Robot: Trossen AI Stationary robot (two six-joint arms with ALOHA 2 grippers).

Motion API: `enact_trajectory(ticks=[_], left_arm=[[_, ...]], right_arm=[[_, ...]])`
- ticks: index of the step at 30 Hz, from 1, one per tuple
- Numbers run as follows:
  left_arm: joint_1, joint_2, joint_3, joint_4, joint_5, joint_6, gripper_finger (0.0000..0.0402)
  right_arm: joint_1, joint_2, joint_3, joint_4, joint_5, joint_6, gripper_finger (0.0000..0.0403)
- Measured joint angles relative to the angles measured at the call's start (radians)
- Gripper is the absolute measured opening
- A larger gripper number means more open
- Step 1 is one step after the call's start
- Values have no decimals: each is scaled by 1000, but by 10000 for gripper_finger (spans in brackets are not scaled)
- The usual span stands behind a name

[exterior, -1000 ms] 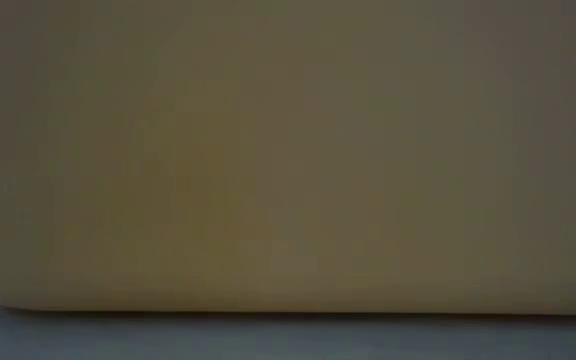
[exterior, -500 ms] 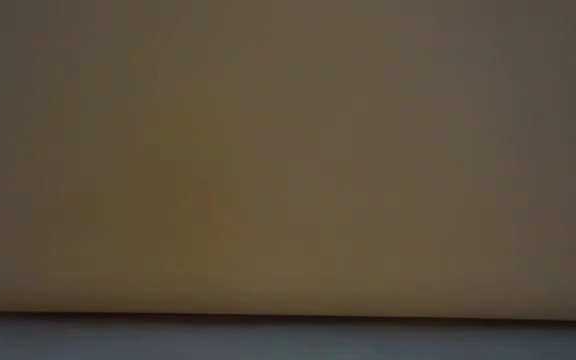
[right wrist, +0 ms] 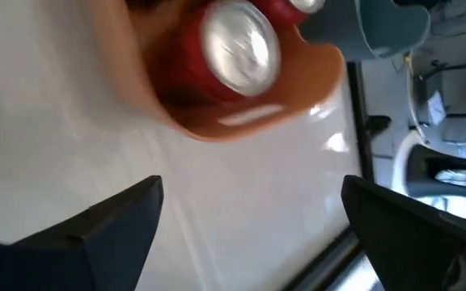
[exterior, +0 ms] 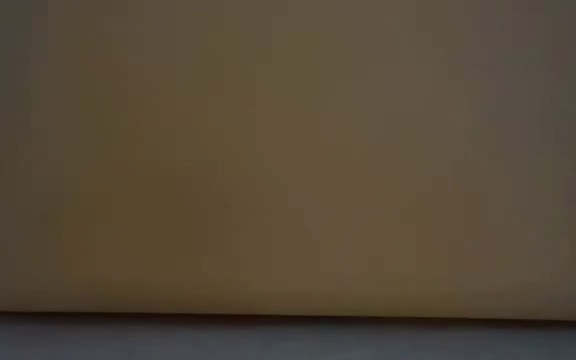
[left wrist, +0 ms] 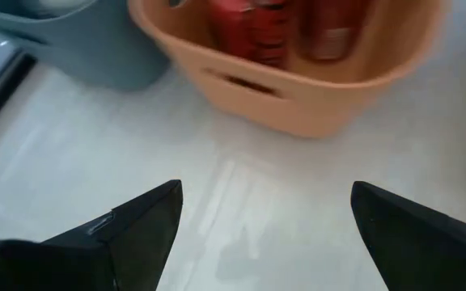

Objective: Sort soda cans
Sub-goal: Adjust the bins

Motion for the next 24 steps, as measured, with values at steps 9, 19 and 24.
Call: enact_trajectory(ticks=[9,19,24], left_arm=[[238,15,0,60,103,238,347],[393,27,0,131,226,354,347],[435,73,0,178,225,395,347]], right_arm=[[-190,-280,-417,350,-113,-199,379],[-378,-405,-626,630,-239,-365,379],[-415,-399,-626,623,-129,-362,379]])
